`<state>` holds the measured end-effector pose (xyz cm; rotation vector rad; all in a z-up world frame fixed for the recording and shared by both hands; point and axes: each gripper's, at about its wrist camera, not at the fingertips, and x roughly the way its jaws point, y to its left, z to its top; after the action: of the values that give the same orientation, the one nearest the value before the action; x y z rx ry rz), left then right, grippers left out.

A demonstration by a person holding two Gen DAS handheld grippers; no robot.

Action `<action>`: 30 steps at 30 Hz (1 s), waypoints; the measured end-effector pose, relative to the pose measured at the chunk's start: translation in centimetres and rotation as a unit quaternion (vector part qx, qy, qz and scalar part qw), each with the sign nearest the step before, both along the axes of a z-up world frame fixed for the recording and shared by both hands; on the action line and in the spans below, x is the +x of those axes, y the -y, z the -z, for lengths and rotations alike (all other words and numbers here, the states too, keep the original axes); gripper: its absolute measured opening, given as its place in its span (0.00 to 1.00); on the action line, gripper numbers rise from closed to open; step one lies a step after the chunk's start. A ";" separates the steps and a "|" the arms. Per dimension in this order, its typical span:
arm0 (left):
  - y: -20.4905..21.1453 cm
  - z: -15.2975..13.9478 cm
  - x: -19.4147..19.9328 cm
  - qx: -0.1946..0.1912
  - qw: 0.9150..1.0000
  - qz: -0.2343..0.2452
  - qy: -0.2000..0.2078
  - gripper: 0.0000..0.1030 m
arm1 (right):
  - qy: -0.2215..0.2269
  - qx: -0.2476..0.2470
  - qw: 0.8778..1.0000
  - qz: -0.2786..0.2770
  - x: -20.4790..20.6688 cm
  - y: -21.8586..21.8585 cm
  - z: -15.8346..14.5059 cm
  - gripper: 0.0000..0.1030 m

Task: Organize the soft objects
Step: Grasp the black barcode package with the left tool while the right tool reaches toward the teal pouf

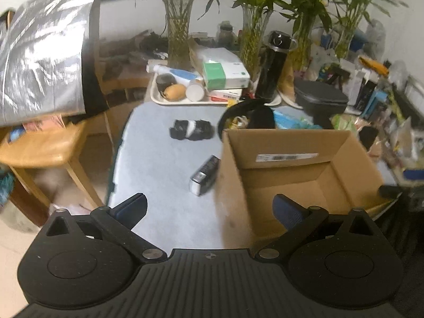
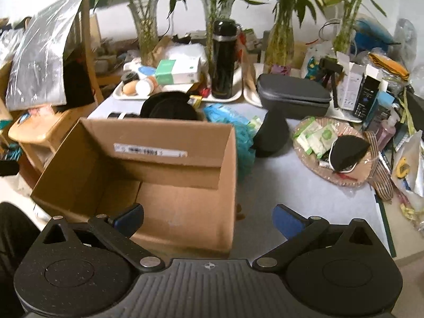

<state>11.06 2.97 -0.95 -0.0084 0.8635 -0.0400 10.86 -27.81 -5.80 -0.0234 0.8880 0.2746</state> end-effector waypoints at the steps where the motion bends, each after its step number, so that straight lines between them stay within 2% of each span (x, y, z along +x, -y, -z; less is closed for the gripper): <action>1: -0.1 0.0 0.2 0.012 1.000 0.003 0.002 1.00 | 0.000 0.006 1.000 0.000 0.2 0.1 0.0 1.00; 4: -0.7 0.2 0.8 0.023 1.000 0.016 0.004 1.00 | -0.002 0.010 1.000 0.000 0.8 0.3 0.2 1.00; 10: -2.4 1.7 2.9 0.018 0.999 0.043 -0.001 1.00 | -0.006 0.003 1.000 0.000 2.0 0.4 0.9 1.00; 16: -3.4 4.2 5.2 0.032 0.995 0.096 -0.003 1.00 | -0.018 -0.009 1.000 0.007 3.4 1.0 1.6 1.00; 22: -3.8 6.8 7.9 0.034 0.985 0.167 -0.007 1.00 | -0.037 0.036 0.999 -0.006 4.8 2.1 2.0 1.00; 27: -4.1 9.2 10.2 0.038 0.979 0.200 -0.010 0.99 | -0.048 0.059 0.997 -0.005 5.7 2.6 2.6 1.00; 30: -4.2 10.5 11.8 0.031 0.977 0.208 -0.028 0.81 | -0.042 0.062 0.997 -0.010 6.0 2.8 2.8 1.00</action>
<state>22.89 7.17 -11.46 0.2321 0.9110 -0.4076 16.81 -30.62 -8.56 0.0943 0.9528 0.3509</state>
